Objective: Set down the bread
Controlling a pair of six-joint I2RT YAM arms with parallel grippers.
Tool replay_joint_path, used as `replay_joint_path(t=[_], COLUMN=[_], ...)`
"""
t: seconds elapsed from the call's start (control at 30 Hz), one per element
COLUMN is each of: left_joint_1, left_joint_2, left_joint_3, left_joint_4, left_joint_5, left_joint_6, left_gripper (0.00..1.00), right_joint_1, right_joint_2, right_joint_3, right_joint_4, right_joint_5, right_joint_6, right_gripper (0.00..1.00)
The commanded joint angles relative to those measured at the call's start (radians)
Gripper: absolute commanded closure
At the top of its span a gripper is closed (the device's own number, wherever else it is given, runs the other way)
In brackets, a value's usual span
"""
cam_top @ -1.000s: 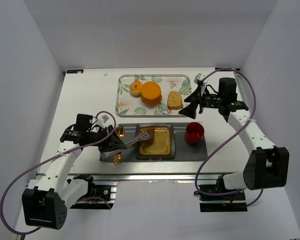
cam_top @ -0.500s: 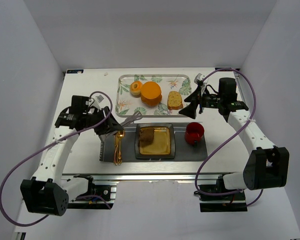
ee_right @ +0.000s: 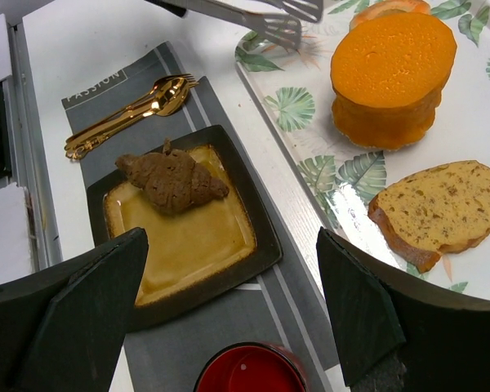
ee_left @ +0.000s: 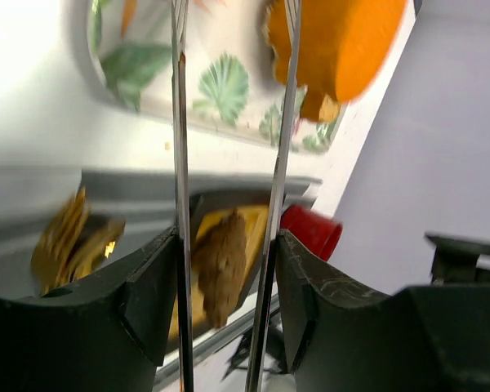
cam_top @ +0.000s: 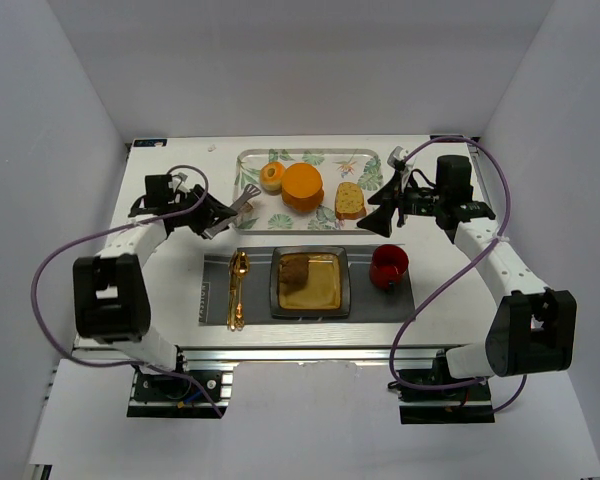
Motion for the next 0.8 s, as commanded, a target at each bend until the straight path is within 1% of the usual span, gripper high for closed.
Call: replay_joint_path(t=[0.0, 0.13, 0.27, 0.37, 0.53, 0.77], left_joint_1=[-0.001, -0.001, 0.001, -0.001, -0.001, -0.010], left_joint_2=[0.079, 0.197, 0.252, 0.290, 0.324, 0.369], left_joint_3=[0.061, 0.126, 0.135, 0.144, 0.170, 0.216], left_joint_4=[0.207, 0.274, 0.359, 0.393, 0.408, 0.361], left_joint_5=[0.079, 0.114, 0.122, 0.133, 0.160, 0.167], left_joint_6=[-0.123, -0.157, -0.210, -0.239, -0.255, -0.233], left_gripper=[0.42, 0.42, 0.42, 0.42, 0.42, 0.42], right_joint_1=[-0.007, -0.009, -0.007, -0.009, -0.007, -0.007], right_joint_2=[0.001, -0.007, -0.013, -0.016, -0.008, -0.004], right_joint_3=[0.037, 0.023, 0.010, 0.010, 0.014, 0.017], right_joint_4=[0.046, 0.059, 0.056, 0.053, 0.051, 0.057], right_joint_5=[-0.023, -0.013, -0.007, -0.004, -0.004, -0.006], right_joint_6=[0.005, 0.016, 0.013, 0.010, 0.010, 0.016], right_gripper=[0.11, 0.11, 0.12, 0.11, 0.11, 0.11])
